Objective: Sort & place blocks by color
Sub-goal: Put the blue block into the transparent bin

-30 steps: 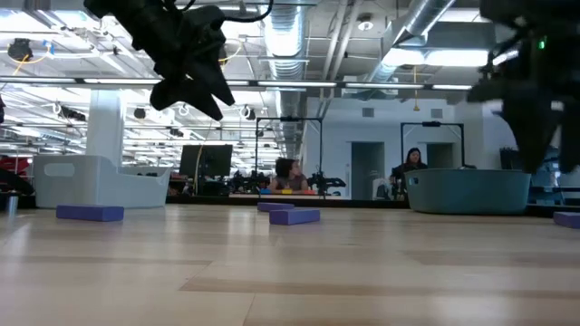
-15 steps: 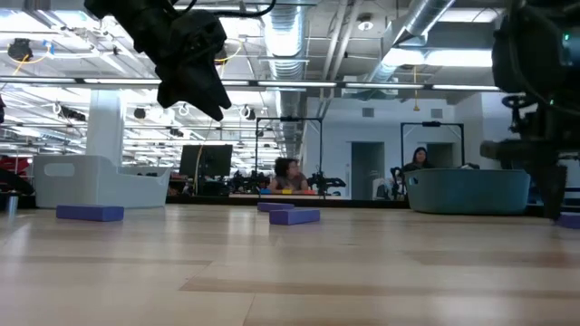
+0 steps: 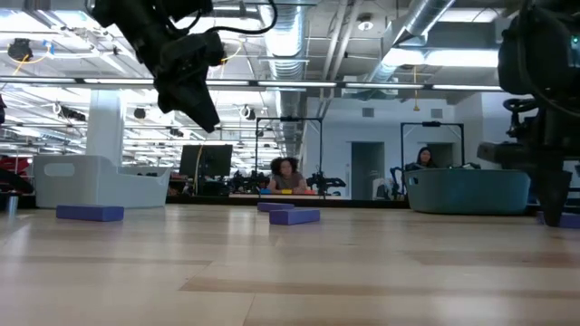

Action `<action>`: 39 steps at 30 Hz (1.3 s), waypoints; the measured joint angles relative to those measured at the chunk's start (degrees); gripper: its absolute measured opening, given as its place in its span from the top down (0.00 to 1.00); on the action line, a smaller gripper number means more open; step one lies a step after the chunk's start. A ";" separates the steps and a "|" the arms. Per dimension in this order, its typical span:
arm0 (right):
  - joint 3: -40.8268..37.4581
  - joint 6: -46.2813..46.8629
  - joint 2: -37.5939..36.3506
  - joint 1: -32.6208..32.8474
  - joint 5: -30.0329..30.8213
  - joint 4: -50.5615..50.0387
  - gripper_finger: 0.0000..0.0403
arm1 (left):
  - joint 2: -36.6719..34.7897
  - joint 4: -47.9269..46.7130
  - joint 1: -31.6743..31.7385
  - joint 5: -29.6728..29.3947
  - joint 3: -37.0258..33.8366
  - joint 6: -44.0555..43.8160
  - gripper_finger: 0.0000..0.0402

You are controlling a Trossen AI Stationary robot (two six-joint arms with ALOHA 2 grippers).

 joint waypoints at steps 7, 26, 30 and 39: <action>2.43 -1.04 0.33 -0.02 3.19 2.01 0.76 | 0.00 0.05 3.22 3.93 0.02 6.25 0.54; 31.06 -19.90 18.96 -0.24 17.91 6.48 0.74 | 0.00 -7.21 10.20 7.50 0.04 21.30 0.54; 43.35 -27.50 26.34 0.26 18.97 0.46 0.74 | -0.02 -8.78 12.37 10.43 0.04 25.29 0.54; 68.03 -43.51 37.06 0.12 26.96 -26.01 0.74 | -0.26 -7.43 17.61 21.37 0.04 18.01 0.54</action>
